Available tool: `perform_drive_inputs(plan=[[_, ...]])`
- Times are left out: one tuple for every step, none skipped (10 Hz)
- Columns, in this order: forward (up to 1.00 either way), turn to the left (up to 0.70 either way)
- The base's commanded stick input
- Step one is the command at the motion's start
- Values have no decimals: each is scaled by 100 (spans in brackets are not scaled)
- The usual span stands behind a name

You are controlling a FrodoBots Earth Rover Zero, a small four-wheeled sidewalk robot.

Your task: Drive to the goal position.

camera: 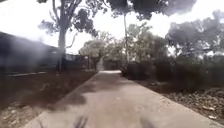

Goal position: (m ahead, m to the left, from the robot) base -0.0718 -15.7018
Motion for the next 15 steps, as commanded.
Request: perform_drive_inputs(plan=[[70, 0], [70, 0], [70, 0], [70, 0], [70, 0], [70, 0], [70, 0], [70, 0], [70, 0], [70, 0], [70, 0], [70, 0], [70, 0], [70, 0], [70, 0]])
